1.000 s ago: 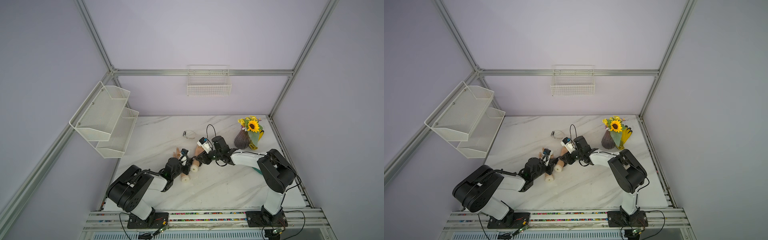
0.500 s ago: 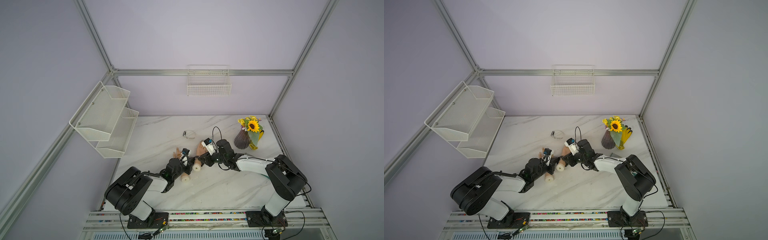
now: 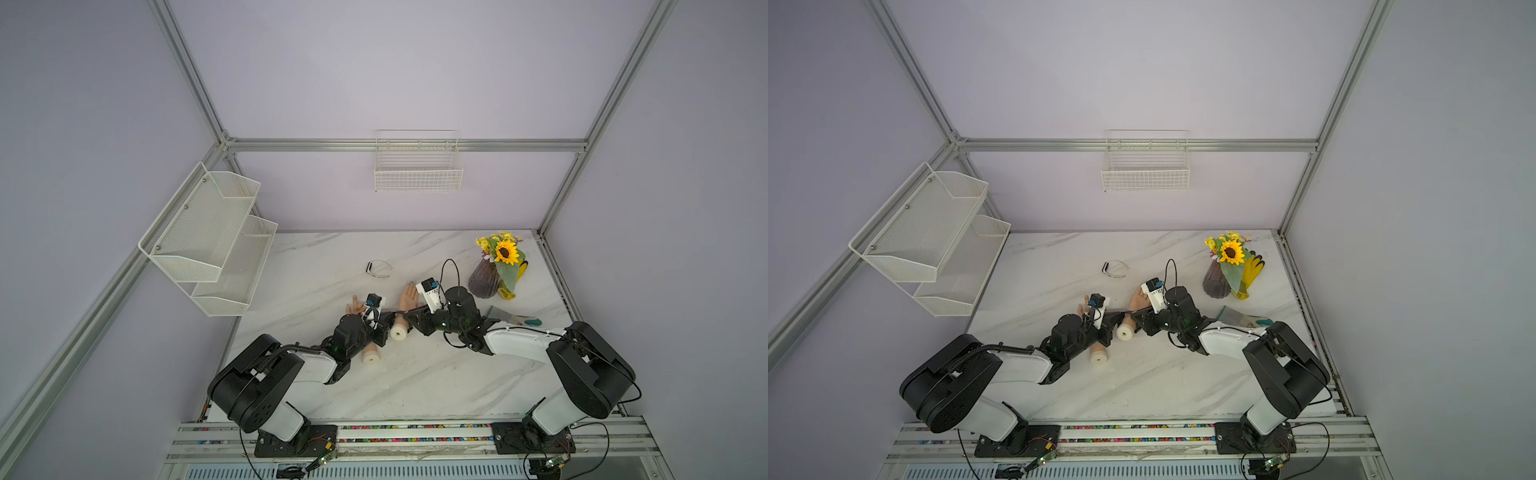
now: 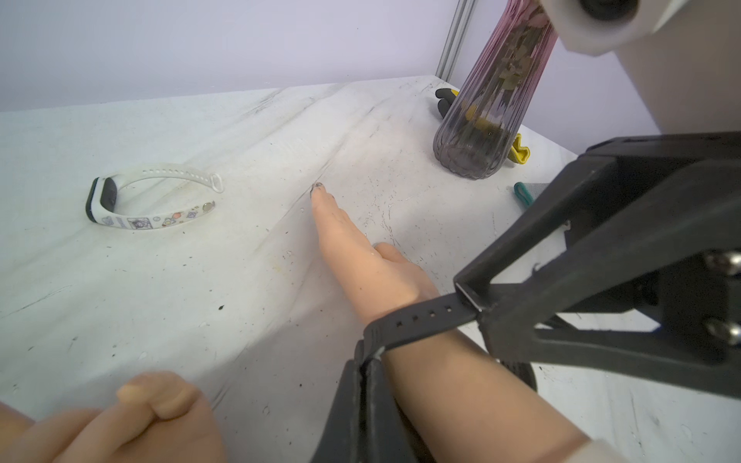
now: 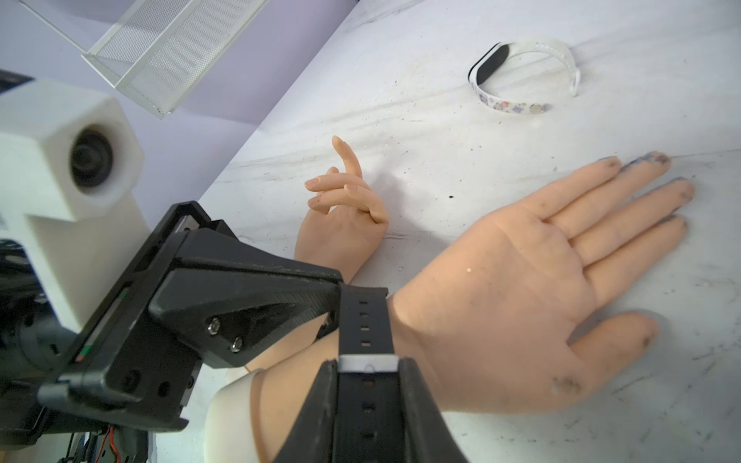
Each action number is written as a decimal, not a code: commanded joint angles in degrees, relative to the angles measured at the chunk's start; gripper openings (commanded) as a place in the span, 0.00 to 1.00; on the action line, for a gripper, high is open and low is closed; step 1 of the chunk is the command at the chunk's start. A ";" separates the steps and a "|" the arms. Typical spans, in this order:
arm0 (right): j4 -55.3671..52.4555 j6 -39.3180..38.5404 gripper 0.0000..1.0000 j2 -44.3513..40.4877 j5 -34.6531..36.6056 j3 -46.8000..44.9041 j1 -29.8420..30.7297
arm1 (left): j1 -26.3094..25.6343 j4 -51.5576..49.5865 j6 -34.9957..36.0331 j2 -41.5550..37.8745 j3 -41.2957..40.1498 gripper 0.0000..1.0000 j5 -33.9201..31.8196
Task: Take off the watch
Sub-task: Untie the watch from the hand.
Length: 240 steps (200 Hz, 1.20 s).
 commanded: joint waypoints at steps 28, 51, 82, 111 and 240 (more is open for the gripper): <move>1.31 2.52 0.16 -5.03 4.51 -3.73 -3.18 | 4.80 -7.56 -3.02 -0.99 -1.39 0.00 -18.48; 1.43 2.91 0.16 -5.37 5.40 -4.28 -3.44 | 4.99 -8.08 -3.21 -0.98 -1.37 0.00 -18.84; 1.52 3.21 0.16 -6.70 6.33 -5.14 -3.65 | 5.06 -8.36 -3.35 -1.10 -1.36 0.00 -19.00; 2.00 3.32 0.16 -7.59 5.63 -5.60 -3.87 | 5.18 -8.34 -3.29 -0.89 -1.27 0.00 -18.08; -4.91 -7.10 0.17 3.51 -6.72 5.93 0.89 | 5.04 12.00 4.27 0.12 -5.25 0.44 10.87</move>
